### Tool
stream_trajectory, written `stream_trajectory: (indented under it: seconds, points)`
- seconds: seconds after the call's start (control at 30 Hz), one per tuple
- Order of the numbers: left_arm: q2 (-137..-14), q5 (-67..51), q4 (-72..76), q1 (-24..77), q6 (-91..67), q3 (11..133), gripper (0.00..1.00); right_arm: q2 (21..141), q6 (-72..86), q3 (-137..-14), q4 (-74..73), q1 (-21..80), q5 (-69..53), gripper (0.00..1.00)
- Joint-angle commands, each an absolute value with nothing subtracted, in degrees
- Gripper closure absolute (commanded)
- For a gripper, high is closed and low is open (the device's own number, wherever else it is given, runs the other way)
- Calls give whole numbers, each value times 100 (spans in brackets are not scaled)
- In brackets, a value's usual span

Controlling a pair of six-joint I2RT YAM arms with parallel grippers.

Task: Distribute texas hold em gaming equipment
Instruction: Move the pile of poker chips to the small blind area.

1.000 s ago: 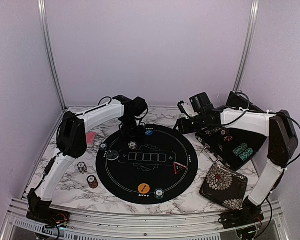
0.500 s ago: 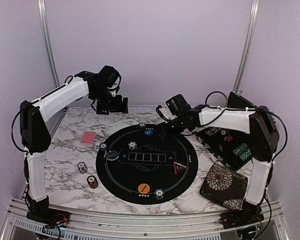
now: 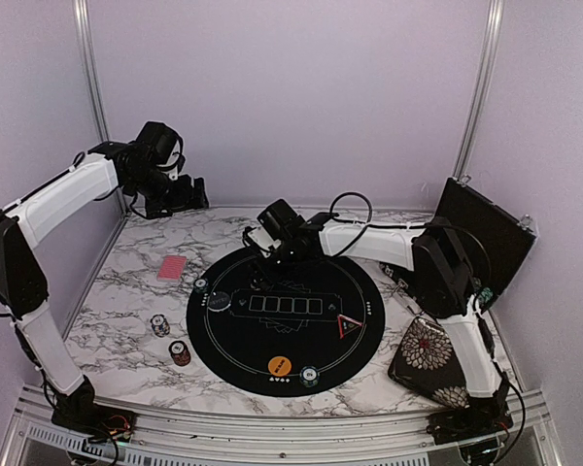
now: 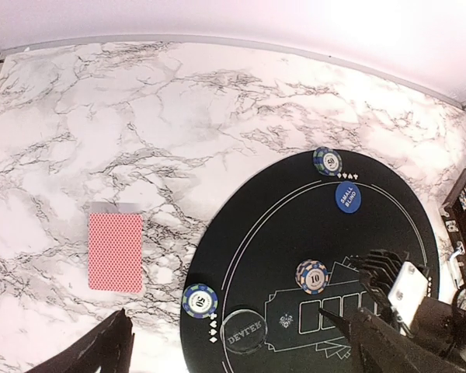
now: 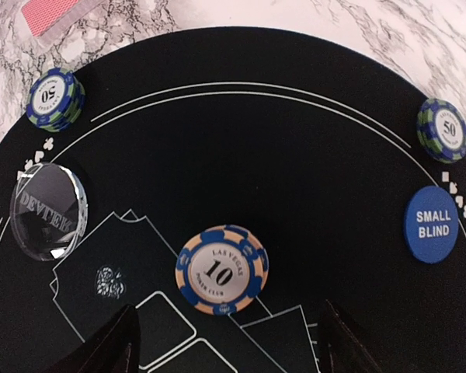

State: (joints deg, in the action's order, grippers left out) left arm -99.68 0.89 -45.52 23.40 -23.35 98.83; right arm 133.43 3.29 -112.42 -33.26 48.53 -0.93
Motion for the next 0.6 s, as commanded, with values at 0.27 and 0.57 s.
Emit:
stream_trajectory:
  seconds: [0.27,0.57]
  points:
    - [-9660,-245,-4245,2197,-2191,9592,1,14310,17,-12519,-3968,4945,306,32]
    - [-9672,-299,-4205,2192,-2184,9509,1,14496,14,-12602,-3927,4960,182,33]
